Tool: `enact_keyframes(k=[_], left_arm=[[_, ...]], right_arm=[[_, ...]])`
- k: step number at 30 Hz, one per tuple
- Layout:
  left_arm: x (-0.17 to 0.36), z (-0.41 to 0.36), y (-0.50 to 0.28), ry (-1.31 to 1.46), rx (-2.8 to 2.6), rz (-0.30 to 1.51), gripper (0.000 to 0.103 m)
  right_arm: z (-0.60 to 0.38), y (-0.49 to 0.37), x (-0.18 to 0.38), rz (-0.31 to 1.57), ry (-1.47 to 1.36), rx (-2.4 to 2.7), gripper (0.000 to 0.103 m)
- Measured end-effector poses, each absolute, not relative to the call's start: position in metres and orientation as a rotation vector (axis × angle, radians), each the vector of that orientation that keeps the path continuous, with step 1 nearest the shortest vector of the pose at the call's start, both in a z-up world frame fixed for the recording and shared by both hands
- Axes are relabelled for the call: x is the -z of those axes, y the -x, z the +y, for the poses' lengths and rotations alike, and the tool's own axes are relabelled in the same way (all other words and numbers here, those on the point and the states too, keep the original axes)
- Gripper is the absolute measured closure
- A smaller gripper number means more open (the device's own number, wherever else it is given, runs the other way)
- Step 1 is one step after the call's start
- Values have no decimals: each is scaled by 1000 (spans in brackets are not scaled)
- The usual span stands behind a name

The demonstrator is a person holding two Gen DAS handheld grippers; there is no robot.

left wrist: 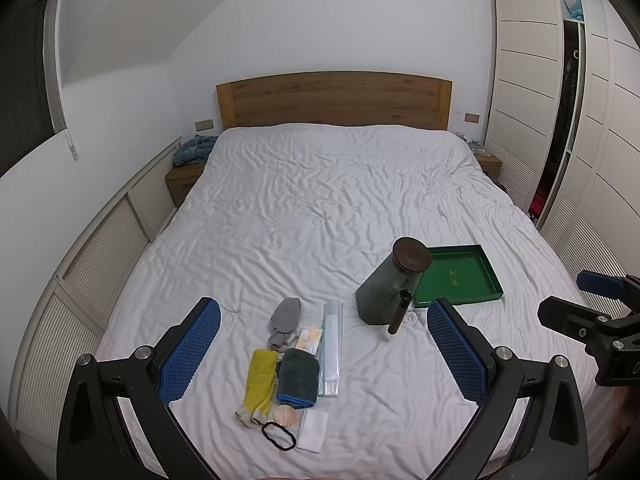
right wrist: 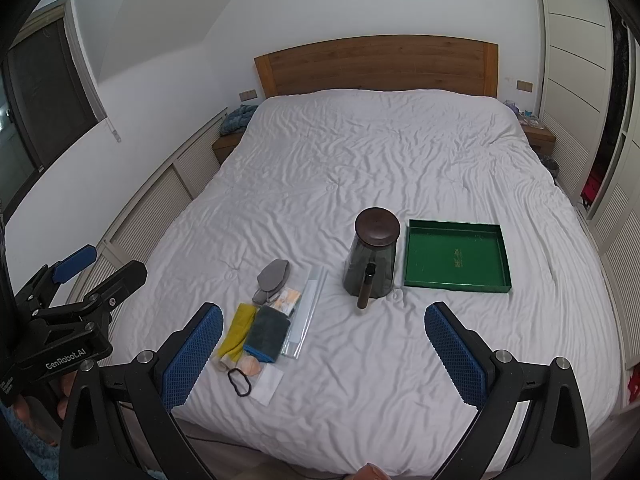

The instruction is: Organize soft objects

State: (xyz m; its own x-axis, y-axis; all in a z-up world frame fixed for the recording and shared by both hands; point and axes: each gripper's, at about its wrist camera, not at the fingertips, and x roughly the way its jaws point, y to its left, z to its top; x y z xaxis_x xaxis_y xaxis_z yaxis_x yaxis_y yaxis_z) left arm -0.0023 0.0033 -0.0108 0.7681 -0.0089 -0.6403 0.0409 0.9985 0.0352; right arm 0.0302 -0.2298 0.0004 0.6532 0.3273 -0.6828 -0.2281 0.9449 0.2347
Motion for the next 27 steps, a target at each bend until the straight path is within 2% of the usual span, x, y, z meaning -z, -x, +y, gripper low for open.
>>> enact_keyframes(k=[27], left_arm=[[12, -2, 5, -52, 36, 706, 2]], right_arm=[[-230, -32, 2, 802, -134, -318, 0]])
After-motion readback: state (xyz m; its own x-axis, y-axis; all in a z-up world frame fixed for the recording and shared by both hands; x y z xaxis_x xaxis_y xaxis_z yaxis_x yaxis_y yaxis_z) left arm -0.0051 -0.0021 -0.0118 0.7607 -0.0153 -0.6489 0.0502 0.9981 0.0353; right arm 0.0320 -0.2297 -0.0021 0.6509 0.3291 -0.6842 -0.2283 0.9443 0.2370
